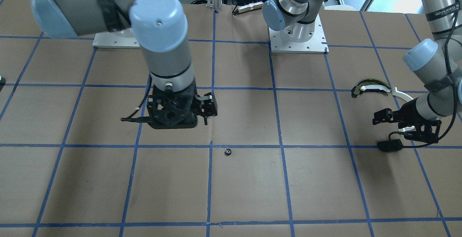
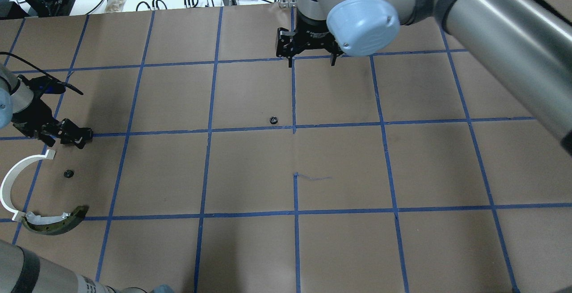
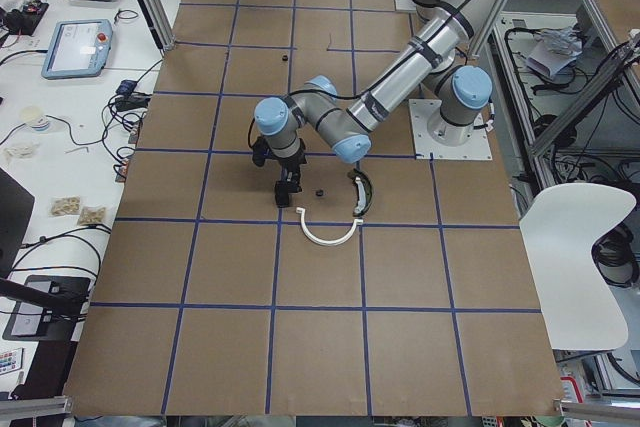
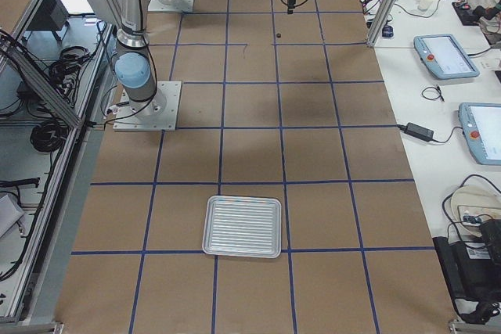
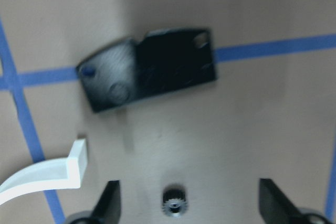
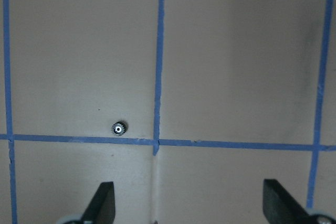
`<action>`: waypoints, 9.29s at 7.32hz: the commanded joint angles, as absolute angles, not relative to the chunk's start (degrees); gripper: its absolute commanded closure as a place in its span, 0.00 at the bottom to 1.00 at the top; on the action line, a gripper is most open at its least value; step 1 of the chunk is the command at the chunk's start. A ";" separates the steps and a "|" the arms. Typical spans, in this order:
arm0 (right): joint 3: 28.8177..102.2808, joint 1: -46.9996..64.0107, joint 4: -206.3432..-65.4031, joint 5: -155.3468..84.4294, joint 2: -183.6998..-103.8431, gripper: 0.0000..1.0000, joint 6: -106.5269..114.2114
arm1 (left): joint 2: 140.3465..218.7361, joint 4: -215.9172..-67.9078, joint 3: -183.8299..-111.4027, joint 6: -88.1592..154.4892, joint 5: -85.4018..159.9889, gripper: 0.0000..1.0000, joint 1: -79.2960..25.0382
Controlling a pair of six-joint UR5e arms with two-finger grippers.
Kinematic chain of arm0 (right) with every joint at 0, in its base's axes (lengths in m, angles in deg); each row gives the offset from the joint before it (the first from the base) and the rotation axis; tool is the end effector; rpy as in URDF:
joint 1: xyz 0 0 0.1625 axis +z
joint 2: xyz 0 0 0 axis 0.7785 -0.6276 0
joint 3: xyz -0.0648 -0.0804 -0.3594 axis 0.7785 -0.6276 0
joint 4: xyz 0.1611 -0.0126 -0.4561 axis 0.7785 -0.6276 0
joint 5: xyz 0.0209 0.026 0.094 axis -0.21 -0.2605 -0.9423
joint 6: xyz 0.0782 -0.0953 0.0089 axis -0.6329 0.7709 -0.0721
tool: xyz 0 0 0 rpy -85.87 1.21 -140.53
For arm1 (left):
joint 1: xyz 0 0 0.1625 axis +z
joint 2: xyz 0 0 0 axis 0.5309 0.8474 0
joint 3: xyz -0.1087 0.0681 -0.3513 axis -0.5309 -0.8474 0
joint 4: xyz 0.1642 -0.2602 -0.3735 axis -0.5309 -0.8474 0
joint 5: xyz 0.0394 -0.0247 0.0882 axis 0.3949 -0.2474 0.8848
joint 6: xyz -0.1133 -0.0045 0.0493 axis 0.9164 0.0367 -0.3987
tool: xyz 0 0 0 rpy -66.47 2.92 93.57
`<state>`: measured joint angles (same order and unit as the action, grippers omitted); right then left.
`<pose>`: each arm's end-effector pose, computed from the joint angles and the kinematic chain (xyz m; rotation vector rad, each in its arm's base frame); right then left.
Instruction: Place bearing gear from tray to pile
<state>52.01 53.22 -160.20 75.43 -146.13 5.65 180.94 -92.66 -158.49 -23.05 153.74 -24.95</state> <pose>0.3030 -0.6284 0.3436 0.0073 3.0875 -0.0865 0.2247 -0.5718 0.1209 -0.2406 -3.0825 -0.2927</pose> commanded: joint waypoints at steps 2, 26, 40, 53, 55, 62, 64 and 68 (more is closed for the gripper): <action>52.97 42.42 -149.39 78.61 -154.55 0.00 15.20 | 177.62 -95.68 -156.67 -6.85 147.97 0.00 -41.89; 61.50 40.02 -154.31 77.91 -161.33 0.00 20.43 | 187.91 -72.09 -156.49 17.91 145.75 1.00 -67.02; 60.88 40.02 -154.40 78.00 -161.50 0.00 20.52 | 180.24 -86.72 -164.57 -26.74 154.89 1.00 -20.40; 60.97 39.93 -154.40 77.83 -161.50 0.00 20.43 | 181.66 -87.86 -165.81 -25.60 153.66 0.61 -20.14; 61.15 39.93 -154.40 77.83 -161.50 0.00 20.34 | 181.74 -87.86 -165.72 -25.86 154.01 0.00 -20.14; 61.32 40.02 -154.40 77.74 -161.50 0.00 20.08 | 172.63 -106.40 -149.46 -7.99 151.03 0.00 -39.33; 61.41 40.02 -154.40 77.83 -161.42 0.00 20.08 | 165.08 -107.01 -148.85 2.21 145.85 0.00 -45.34; 61.41 40.02 -154.40 77.74 -161.41 0.00 20.08 | 158.28 -108.60 -149.89 12.63 147.15 0.00 -56.16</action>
